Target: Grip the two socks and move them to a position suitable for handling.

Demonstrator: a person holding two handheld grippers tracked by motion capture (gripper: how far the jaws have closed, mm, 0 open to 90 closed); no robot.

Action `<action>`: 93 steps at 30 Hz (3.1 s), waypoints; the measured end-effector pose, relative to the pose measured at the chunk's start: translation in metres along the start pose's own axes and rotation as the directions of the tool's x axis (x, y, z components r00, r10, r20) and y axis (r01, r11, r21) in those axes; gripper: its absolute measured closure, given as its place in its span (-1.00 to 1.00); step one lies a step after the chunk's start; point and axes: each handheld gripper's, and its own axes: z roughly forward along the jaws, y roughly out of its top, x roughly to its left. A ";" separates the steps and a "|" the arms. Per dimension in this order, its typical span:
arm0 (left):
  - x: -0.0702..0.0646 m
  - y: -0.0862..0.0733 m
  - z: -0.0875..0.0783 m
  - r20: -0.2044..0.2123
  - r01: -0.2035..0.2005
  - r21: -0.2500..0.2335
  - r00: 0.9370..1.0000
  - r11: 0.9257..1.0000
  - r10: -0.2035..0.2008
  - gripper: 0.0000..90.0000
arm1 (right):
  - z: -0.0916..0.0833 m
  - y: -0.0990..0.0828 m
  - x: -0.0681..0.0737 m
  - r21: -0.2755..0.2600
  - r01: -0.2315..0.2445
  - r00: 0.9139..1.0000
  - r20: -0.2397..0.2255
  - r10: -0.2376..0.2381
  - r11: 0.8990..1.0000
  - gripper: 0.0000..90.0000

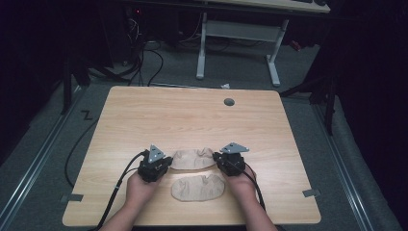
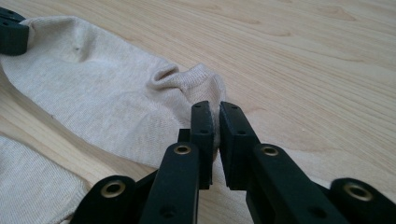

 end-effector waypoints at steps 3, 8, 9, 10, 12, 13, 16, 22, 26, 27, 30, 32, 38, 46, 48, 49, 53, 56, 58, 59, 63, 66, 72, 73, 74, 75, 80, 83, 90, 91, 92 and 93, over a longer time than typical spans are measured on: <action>-0.001 0.001 -0.002 0.000 0.000 -0.017 1.000 1.000 0.000 0.92 | -0.002 0.001 0.000 -0.009 0.002 1.000 0.004 -0.002 1.000 0.88; -0.003 0.004 -0.007 0.005 -0.009 -0.031 1.000 0.999 0.009 0.92 | -0.008 0.001 0.001 -0.022 0.016 1.000 0.009 -0.016 1.000 0.88; -0.004 0.004 -0.008 0.009 -0.007 -0.034 1.000 0.999 0.008 0.92 | -0.009 0.001 0.002 -0.024 0.021 1.000 0.009 -0.021 0.999 0.88; -0.005 0.004 -0.009 0.010 -0.010 -0.037 1.000 0.999 0.010 0.92 | -0.011 0.001 0.002 -0.025 0.027 1.000 0.012 -0.027 0.999 0.88; -0.006 0.004 -0.010 0.012 -0.016 -0.037 1.000 0.999 0.016 0.92 | -0.012 0.001 0.002 -0.027 0.032 0.999 0.013 -0.031 0.999 0.88; -0.006 0.005 -0.011 0.013 -0.016 -0.041 1.000 0.999 0.017 0.92 | -0.015 0.001 0.003 -0.030 0.037 0.999 0.015 -0.036 0.999 0.88; -0.011 0.005 -0.016 0.024 -0.031 -0.047 0.999 0.998 0.033 0.92 | -0.020 0.000 0.005 -0.037 0.046 0.999 0.015 -0.045 0.998 0.88; -0.018 0.006 -0.023 0.031 -0.054 -0.054 0.998 0.997 0.056 0.92 | -0.028 -0.002 0.009 -0.046 0.061 0.998 0.018 -0.060 0.997 0.88; -0.023 0.006 -0.029 0.042 -0.066 -0.060 0.997 0.996 0.069 0.92 | -0.033 -0.004 0.012 -0.052 0.075 0.997 0.018 -0.074 0.996 0.88; -0.024 0.006 -0.031 0.047 -0.068 -0.060 0.996 0.996 0.071 0.92 | -0.034 -0.004 0.013 -0.052 0.077 0.997 0.016 -0.076 0.996 0.88; -0.026 0.006 -0.033 0.052 -0.074 -0.057 0.996 0.996 0.077 0.92 | -0.039 -0.006 0.015 -0.056 0.083 0.996 0.016 -0.082 0.995 0.88; -0.029 0.004 -0.037 0.060 -0.083 -0.054 0.994 0.995 0.086 0.92 | -0.042 -0.008 0.017 -0.058 0.085 0.996 0.012 -0.084 0.995 0.88; -0.037 0.002 -0.044 0.081 -0.089 -0.052 0.992 0.995 0.093 0.92 | -0.053 -0.015 0.022 -0.072 0.094 0.996 0.000 -0.095 0.993 0.88; -0.048 -0.004 -0.058 0.105 -0.089 -0.050 0.990 0.995 0.094 0.92 | -0.070 -0.025 0.031 -0.075 0.115 0.993 -0.012 -0.116 0.991 0.88; -0.053 -0.010 -0.064 0.114 -0.095 -0.039 0.989 0.995 0.099 0.92 | -0.074 -0.029 0.034 -0.074 0.117 0.993 -0.019 -0.118 0.990 0.88; -0.053 -0.010 -0.064 0.114 -0.095 -0.039 0.989 0.995 0.099 0.92 | -0.074 -0.029 0.034 -0.074 0.117 0.993 -0.019 -0.118 0.990 0.88; -0.060 -0.017 -0.071 0.116 -0.104 -0.034 0.987 0.994 0.108 0.92 | -0.086 -0.037 0.036 -0.082 0.108 0.993 -0.030 -0.111 0.991 0.88; -0.063 -0.021 -0.070 0.132 -0.108 -0.020 0.985 0.994 0.110 0.92 | -0.089 -0.044 0.037 -0.067 0.107 0.993 -0.032 -0.109 0.992 0.88; -0.064 -0.022 -0.068 0.135 -0.115 -0.012 0.984 0.993 0.116 0.92 | -0.089 -0.046 0.037 -0.056 0.107 0.993 -0.033 -0.109 0.993 0.88; -0.064 -0.022 -0.067 0.133 -0.119 -0.010 0.984 0.993 0.119 0.92 | -0.088 -0.048 0.037 -0.052 0.110 0.993 -0.036 -0.112 0.993 0.88; -0.063 -0.025 -0.063 0.136 -0.122 0.006 0.983 0.992 0.120 0.92 | -0.086 -0.048 0.037 -0.039 0.113 0.993 -0.037 -0.114 0.993 0.88; -0.063 -0.029 -0.057 0.145 -0.123 0.057 0.983 0.991 0.114 0.92 | -0.082 -0.050 0.037 -0.011 0.119 0.992 -0.038 -0.120 0.993 0.88; -0.063 -0.034 -0.048 0.139 -0.134 0.126 0.983 0.983 0.116 0.90 | -0.074 -0.052 0.036 0.044 0.123 0.991 -0.050 -0.120 0.991 0.88; -0.063 -0.035 -0.047 0.138 -0.134 0.130 0.984 0.982 0.116 0.90 | -0.074 -0.053 0.036 0.051 0.128 0.991 -0.051 -0.125 0.991 0.88; -0.062 -0.035 -0.047 0.139 -0.135 0.134 0.983 0.982 0.116 0.89 | -0.073 -0.053 0.036 0.055 0.129 0.990 -0.055 -0.126 0.990 0.88; -0.062 -0.035 -0.047 0.139 -0.135 0.134 0.983 0.982 0.116 0.88 | -0.073 -0.053 0.036 0.055 0.129 0.990 -0.055 -0.126 0.990 0.88; -0.060 -0.035 -0.046 0.122 -0.133 0.127 0.986 0.983 0.117 0.87 | -0.070 -0.055 0.037 0.086 0.128 0.990 -0.063 -0.123 0.988 0.87; -0.058 -0.034 -0.046 0.113 -0.127 0.114 0.987 0.985 0.114 0.88 | -0.070 -0.055 0.037 0.087 0.129 0.990 -0.064 -0.124 0.988 0.87; -0.055 -0.035 -0.043 0.101 -0.123 0.122 0.989 0.985 0.111 0.83 | -0.069 -0.055 0.038 0.105 0.133 0.989 -0.075 -0.125 0.986 0.84; -0.055 -0.035 -0.043 0.101 -0.123 0.122 0.989 0.985 0.111 0.83 | -0.068 -0.056 0.038 0.110 0.130 0.989 -0.079 -0.122 0.985 0.84; -0.054 -0.035 -0.043 0.094 -0.123 0.119 0.989 0.985 0.113 0.83 | -0.068 -0.056 0.038 0.112 0.130 0.989 -0.079 -0.122 0.985 0.84; -0.054 -0.035 -0.043 0.094 -0.123 0.119 0.989 0.985 0.113 0.83 | -0.068 -0.056 0.038 0.112 0.130 0.989 -0.079 -0.122 0.985 0.84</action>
